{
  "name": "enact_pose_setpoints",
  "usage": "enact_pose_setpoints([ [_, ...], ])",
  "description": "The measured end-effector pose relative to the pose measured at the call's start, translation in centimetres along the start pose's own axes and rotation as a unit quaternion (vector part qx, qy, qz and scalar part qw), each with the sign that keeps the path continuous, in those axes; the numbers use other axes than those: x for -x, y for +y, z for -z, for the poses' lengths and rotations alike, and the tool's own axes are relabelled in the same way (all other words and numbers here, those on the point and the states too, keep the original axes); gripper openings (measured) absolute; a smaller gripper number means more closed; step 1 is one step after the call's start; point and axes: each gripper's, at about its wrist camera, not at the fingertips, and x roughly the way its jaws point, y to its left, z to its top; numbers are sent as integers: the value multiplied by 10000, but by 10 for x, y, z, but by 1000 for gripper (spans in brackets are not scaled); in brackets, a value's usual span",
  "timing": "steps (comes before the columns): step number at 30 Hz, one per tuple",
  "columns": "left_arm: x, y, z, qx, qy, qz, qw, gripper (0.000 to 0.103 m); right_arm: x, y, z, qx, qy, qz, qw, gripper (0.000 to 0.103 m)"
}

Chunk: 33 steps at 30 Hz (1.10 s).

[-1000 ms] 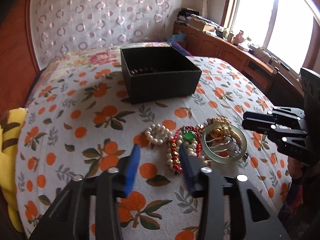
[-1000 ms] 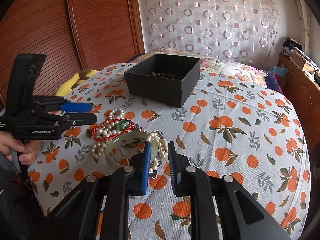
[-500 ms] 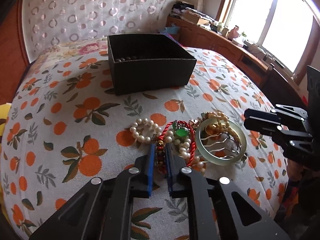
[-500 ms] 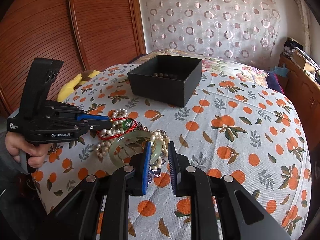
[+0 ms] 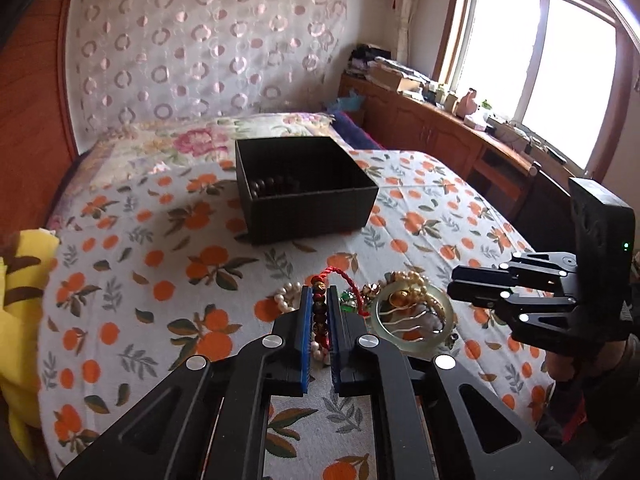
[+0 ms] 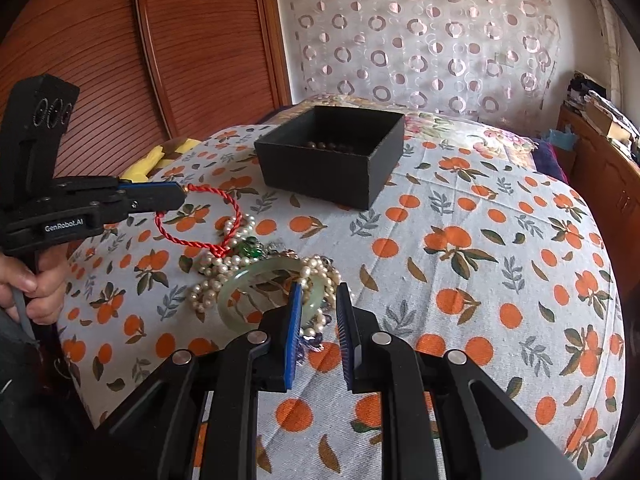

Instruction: Organize jewelry

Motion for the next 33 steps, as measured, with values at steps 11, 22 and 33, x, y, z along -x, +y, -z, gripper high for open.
enact_pose_setpoints([
  [11, 2, -3, 1, -18, -35, 5, 10000, 6, -44, -4, -22, 33, 460, -50, 9989, 21],
  [22, 3, -5, 1, -5, -59, -19, 10000, 6, -28, -12, -35, 16, 306, -247, 9992, 10],
  [33, 7, -1, -18, 15, -287, -114, 9995, 6, 21, -13, -67, 180, -375, -44, 9991, 10],
])
